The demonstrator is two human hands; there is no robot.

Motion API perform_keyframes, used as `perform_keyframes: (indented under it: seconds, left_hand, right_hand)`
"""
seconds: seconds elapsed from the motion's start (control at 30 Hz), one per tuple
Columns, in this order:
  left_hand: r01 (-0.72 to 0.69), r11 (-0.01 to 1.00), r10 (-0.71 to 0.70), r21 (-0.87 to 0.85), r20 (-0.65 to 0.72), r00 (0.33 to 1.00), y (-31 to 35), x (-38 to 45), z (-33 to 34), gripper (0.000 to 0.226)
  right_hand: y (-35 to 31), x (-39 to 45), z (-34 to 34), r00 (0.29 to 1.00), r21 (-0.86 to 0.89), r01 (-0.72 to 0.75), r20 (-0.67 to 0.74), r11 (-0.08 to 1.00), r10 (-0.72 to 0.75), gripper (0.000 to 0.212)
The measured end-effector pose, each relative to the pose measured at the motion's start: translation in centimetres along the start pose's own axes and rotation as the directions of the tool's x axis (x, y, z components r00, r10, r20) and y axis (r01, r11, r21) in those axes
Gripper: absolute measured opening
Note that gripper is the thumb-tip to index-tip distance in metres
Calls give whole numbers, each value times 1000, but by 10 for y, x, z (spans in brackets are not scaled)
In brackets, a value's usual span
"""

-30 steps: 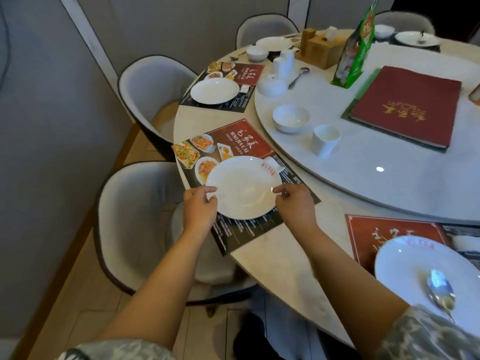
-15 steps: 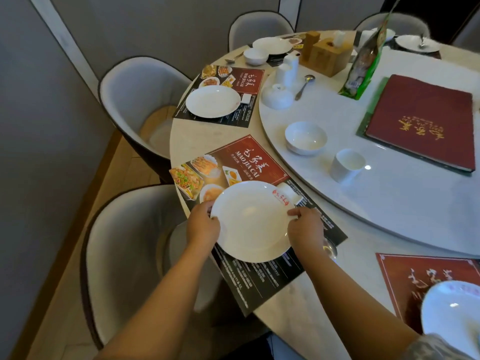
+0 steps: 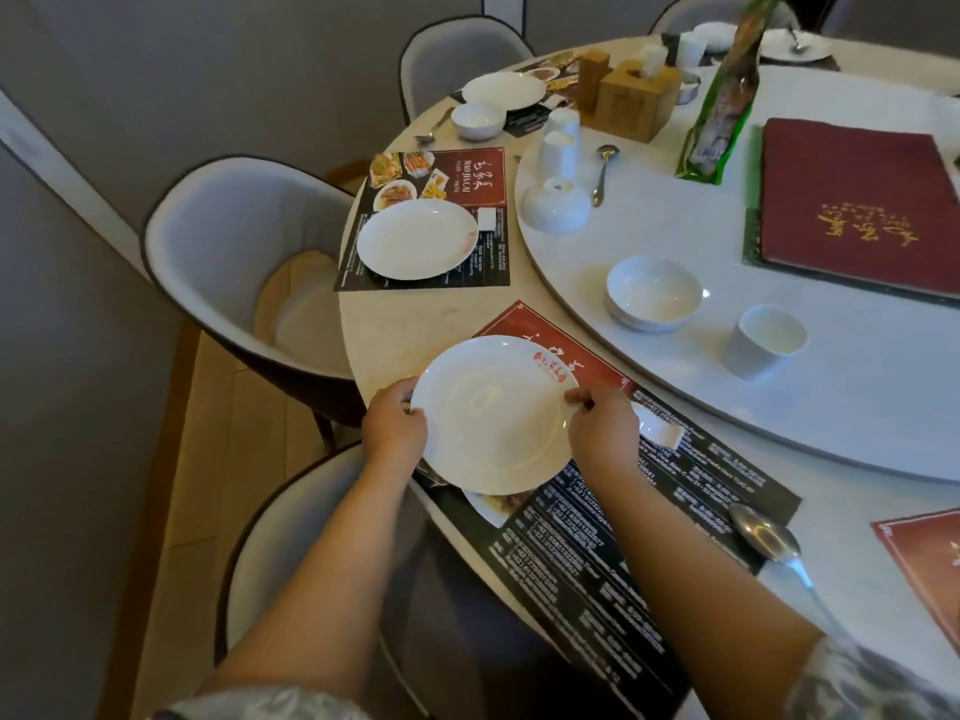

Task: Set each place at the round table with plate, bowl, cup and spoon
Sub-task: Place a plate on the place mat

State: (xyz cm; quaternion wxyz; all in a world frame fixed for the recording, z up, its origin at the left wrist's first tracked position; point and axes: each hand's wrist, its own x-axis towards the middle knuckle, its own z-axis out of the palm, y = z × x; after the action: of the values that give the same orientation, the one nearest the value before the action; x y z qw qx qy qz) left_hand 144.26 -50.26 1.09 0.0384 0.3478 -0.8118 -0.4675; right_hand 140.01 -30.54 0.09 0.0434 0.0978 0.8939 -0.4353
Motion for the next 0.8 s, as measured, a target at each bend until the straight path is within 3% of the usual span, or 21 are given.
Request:
perform_keyframes:
  seconds: [0.47, 0.6, 0.7, 0.8]
  left_hand:
    - [-90, 995, 85, 44, 102, 991, -8, 20, -1, 42]
    - [-139, 970, 127, 200, 72, 989, -6, 19, 0, 44]
    - [-209, 946, 212, 250, 14, 977, 12, 16, 6, 44]
    - [-344, 932, 338, 116, 64, 939, 45, 11, 29, 29]
  right_hand:
    - [-5, 0, 10, 995, 47, -86, -54, 995, 89, 42]
    - [0, 1, 3, 998, 56, -65, -10, 996, 66, 32]
    - [2, 14, -14, 992, 70, -19, -125, 997, 28, 24]
    - [-2, 33, -37, 963, 201, -49, -251, 978, 100, 26]
